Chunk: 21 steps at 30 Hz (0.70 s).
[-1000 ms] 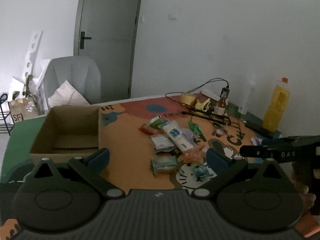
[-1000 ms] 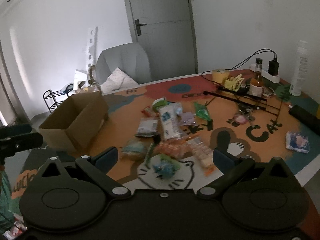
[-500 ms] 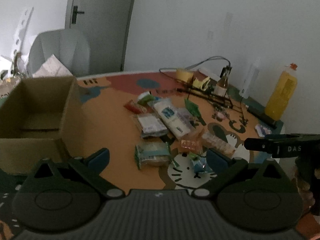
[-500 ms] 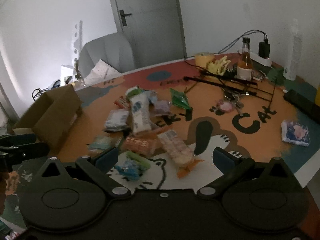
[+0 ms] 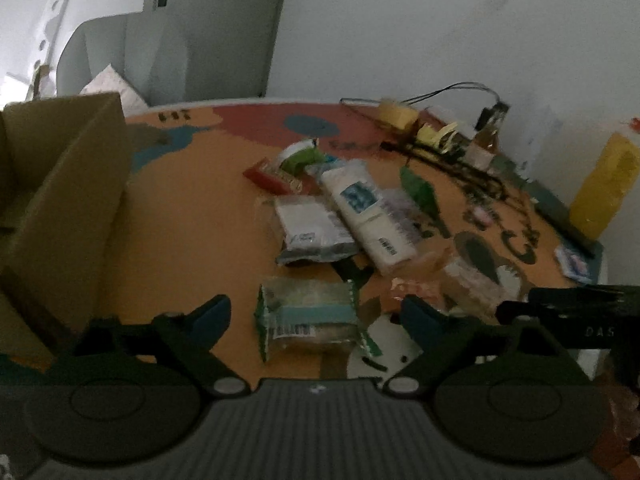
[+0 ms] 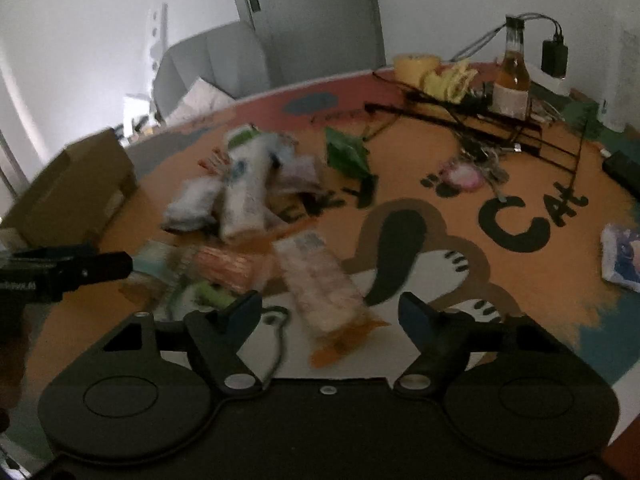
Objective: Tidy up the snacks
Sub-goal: 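Grasp the clear green-labelled snack pack with the left tool while the right tool grasps the long clear biscuit pack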
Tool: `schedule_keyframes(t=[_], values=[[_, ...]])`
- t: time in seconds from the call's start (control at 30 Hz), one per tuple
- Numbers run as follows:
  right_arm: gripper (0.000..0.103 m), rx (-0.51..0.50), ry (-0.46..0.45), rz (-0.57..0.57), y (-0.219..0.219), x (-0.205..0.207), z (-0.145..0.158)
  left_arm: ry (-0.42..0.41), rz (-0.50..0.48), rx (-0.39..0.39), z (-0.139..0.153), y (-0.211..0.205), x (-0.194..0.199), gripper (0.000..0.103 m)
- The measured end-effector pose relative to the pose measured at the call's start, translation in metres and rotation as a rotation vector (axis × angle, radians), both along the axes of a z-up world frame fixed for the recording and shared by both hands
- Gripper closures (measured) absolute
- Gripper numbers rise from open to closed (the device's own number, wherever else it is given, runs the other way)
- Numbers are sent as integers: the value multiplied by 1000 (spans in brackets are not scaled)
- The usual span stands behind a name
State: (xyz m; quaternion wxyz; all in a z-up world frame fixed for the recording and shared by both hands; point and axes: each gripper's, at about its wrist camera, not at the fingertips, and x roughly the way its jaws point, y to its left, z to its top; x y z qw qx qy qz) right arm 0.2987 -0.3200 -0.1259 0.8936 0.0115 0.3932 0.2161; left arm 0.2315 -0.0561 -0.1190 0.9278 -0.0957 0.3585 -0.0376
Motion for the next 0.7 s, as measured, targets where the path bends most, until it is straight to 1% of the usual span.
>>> schedule_keyframes(t=[0.07,0.13,0.2,0.33,0.43,0.47,0.5,0.53,0.57,0.6,0.67,0.7], values=[[34,-16,13,-14,-3,9,-7,17,0,3,-7,-4,6,16],[34,-6,23,-8,-6,15,-11,20,0,13,-11,-9,10,16],[34,-24,11,1,-4,19,-13,29,6,32,-15,-14,15,17],[34,-33,-4,31,3,25,-15,40,23,49,-20,-18,21,23],[34,-52,-22,61,10,26,-17,41,34,70,-23,-21,24,26],[36,-71,-32,68,13,26,-17,38,37,85,-24,-22,24,28],[41,-92,-43,75,16,25,-17,37,40,96,-24,-24,24,29],[43,-114,-54,82,18,24,-17,35,45,104,-25,-25,24,33],[48,-124,-61,85,19,23,-17,32,52,114,-25,-25,23,37],[55,-122,-65,86,18,22,-17,29,56,114,-25,-25,22,38],[59,-128,-75,92,17,20,-16,21,58,99,-25,-24,19,47],[59,-128,-76,95,18,19,-16,19,58,96,-24,-23,18,48]])
